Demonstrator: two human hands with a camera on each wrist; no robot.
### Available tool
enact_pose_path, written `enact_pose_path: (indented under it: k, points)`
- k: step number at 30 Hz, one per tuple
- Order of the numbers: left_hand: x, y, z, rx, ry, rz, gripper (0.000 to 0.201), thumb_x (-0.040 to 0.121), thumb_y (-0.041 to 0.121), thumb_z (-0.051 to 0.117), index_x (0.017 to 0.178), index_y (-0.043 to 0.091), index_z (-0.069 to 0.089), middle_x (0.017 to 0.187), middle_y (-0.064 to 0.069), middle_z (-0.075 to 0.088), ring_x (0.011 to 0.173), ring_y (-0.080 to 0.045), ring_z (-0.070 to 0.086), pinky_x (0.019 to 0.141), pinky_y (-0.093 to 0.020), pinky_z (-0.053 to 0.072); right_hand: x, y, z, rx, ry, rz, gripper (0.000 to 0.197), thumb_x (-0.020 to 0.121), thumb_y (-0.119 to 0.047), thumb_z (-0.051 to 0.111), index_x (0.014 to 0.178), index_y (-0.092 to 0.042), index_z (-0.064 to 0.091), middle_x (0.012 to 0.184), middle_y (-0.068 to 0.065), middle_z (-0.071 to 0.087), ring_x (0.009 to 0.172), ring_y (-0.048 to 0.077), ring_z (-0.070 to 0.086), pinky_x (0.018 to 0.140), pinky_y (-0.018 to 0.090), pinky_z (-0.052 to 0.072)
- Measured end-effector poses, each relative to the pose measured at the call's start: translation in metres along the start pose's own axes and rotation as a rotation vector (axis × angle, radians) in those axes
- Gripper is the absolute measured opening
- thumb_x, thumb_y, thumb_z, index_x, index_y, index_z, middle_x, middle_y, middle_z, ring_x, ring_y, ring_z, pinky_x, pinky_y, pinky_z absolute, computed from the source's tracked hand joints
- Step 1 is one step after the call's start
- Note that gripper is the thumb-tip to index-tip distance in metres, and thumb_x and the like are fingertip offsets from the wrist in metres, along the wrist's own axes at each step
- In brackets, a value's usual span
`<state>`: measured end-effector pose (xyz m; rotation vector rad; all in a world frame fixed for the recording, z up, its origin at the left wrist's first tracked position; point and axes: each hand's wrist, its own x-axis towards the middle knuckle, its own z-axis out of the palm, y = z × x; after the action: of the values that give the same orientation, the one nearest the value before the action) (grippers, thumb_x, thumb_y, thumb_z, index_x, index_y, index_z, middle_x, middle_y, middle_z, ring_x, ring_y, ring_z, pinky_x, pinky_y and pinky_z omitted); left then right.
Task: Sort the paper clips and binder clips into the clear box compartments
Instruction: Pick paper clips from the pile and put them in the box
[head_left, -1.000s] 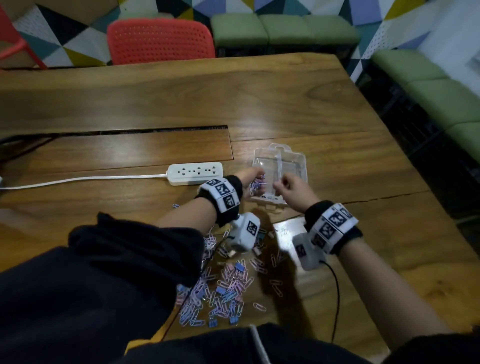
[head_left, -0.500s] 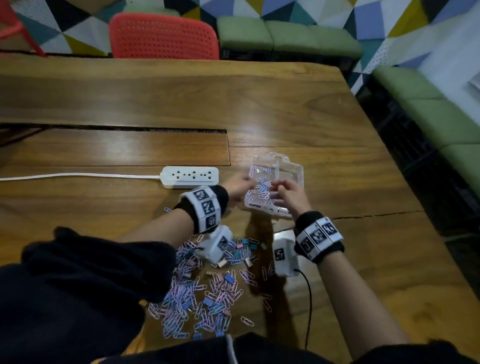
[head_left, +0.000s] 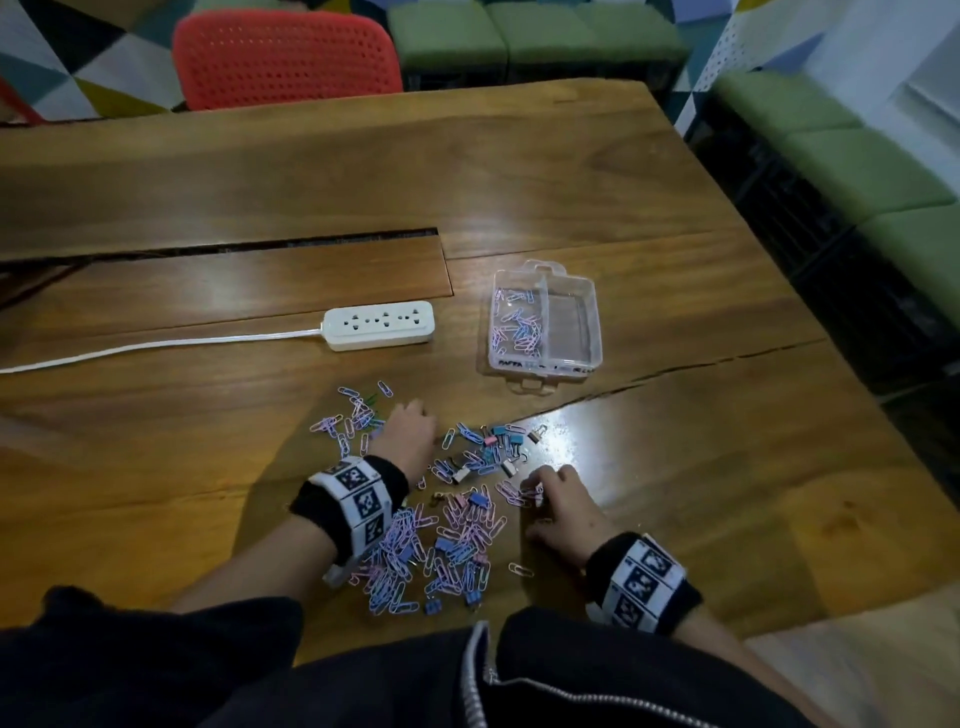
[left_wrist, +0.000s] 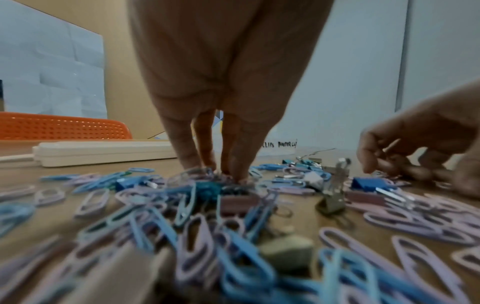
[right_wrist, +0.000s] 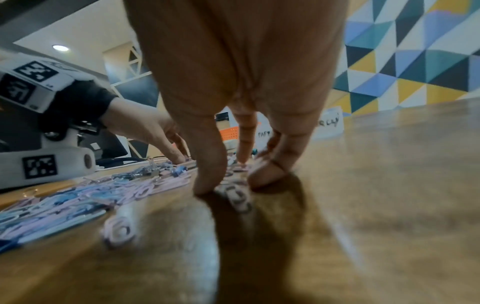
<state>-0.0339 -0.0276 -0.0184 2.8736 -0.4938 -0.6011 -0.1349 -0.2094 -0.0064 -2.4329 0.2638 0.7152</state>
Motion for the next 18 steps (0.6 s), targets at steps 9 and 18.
enact_pose_path:
  k: [9,18]
  points:
    - [-0.010,-0.015,-0.011,-0.647,0.044,-0.163,0.019,0.086,-0.002,0.053,0.102,0.004,0.062,0.105,-0.009,0.063,0.083,-0.014,0.057,0.065,-0.016,0.049,0.006,-0.005,0.011,0.003,0.192,-0.045,0.026,0.084,-0.021,0.062,0.109,-0.014,0.055,0.107,-0.003,0.044,0.104,0.012,0.044,0.090,0.021,0.037]
    - [-0.018,-0.030,-0.018,-1.241,-0.109,-0.304,0.016,0.089,-0.002,0.049,0.090,0.012,0.054,0.088,-0.007,0.059,0.066,-0.013,0.053,0.053,-0.021,0.050,0.012,-0.009,0.017,-0.159,0.147,-0.149,0.003,0.089,-0.017,0.052,0.087,-0.016,0.054,0.097,-0.006,0.036,0.095,0.010,0.035,0.090,0.024,0.036]
